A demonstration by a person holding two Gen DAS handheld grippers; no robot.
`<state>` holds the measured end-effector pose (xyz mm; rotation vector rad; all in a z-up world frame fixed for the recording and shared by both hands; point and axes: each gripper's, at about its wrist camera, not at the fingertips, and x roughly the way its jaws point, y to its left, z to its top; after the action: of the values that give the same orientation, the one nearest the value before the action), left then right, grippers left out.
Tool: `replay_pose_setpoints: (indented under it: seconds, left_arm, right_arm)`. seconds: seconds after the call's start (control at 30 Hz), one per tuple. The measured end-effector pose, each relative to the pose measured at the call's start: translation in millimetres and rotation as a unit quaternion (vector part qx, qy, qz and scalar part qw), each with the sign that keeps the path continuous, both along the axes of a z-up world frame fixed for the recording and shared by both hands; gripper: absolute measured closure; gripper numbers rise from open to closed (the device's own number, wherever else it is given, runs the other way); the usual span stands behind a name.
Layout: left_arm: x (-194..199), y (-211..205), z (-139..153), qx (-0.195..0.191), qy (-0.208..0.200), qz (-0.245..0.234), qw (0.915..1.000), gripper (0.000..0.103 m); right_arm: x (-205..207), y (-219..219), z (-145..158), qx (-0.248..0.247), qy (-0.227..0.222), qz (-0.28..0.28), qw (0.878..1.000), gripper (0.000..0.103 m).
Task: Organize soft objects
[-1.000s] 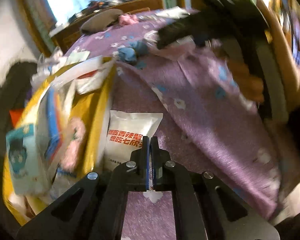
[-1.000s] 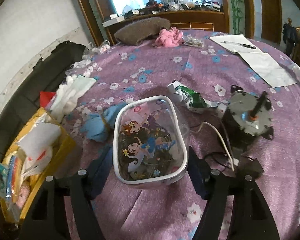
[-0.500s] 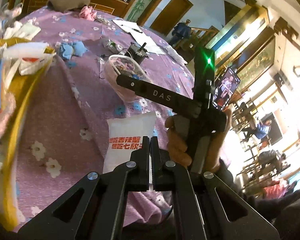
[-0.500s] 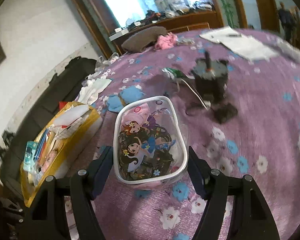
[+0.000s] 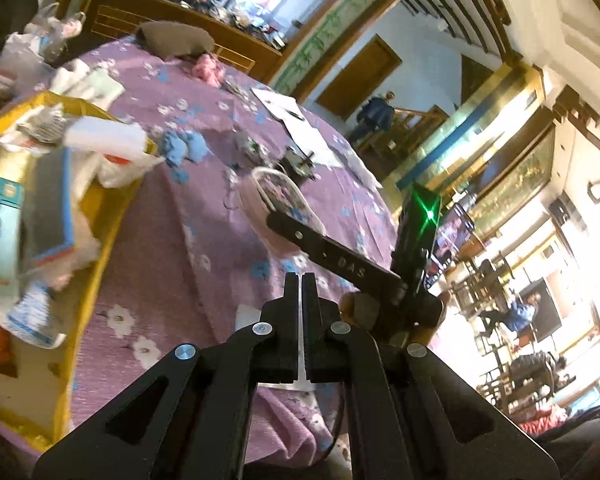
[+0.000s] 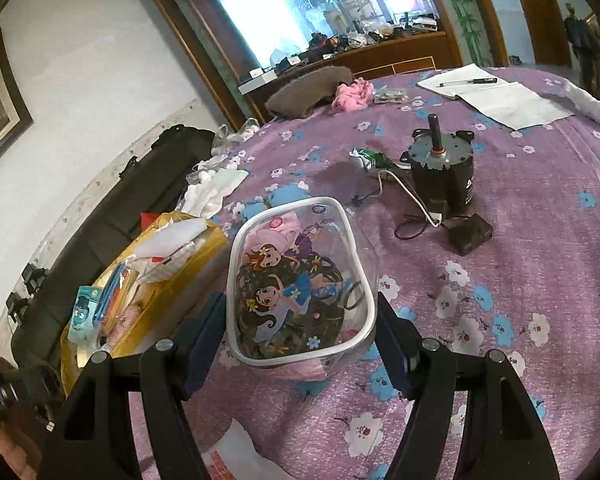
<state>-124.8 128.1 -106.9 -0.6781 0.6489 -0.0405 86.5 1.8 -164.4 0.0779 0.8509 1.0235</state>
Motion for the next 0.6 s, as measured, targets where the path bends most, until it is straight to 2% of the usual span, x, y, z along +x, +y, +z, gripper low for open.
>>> replay_pose_setpoints:
  seconds: [0.1, 0.17, 0.33, 0.37, 0.43, 0.47, 0.5, 0.57, 0.6]
  left_arm:
    - [2, 6, -2, 0.001, 0.006, 0.001, 1.0, 0.103]
    - [6, 0, -8, 0.016, 0.025, -0.022, 0.9993, 0.102]
    - [25, -36, -40, 0.074, 0.101, -0.071, 0.9896, 0.102]
    - [31, -40, -48, 0.073, 0.108, -0.078, 0.9884, 0.097]
    - [40, -40, -63, 0.055, 0.127, -0.076, 0.9875, 0.079]
    - [45, -37, -71, 0.041, 0.134, -0.069, 0.9877, 0.06]
    - [46, -34, -76, 0.03, 0.133, -0.061, 0.9888, 0.047]
    - [50, -27, -88, 0.005, 0.143, -0.035, 0.9891, 0.042]
    - [49, -25, -88, -0.002, 0.133, -0.027, 0.9908, 0.039]
  right_arm:
    - [0, -1, 0, 0.001, -0.001, -0.003, 1.0, 0.033]
    - [2, -1, -1, -0.001, 0.001, -0.006, 1.0, 0.033]
    - [3, -1, -4, -0.009, 0.004, -0.012, 1.0, 0.033]
    - [3, -1, -4, -0.009, 0.005, -0.013, 1.0, 0.033]
    - [3, -2, -5, -0.009, 0.007, -0.015, 1.0, 0.033]
    - [4, -3, -5, -0.009, 0.008, -0.016, 1.0, 0.033]
    - [4, -3, -5, -0.008, 0.009, -0.016, 1.0, 0.033]
    - [4, -4, -5, -0.008, 0.01, -0.017, 1.0, 0.033]
    - [4, -4, -5, -0.008, 0.01, -0.016, 1.0, 0.033]
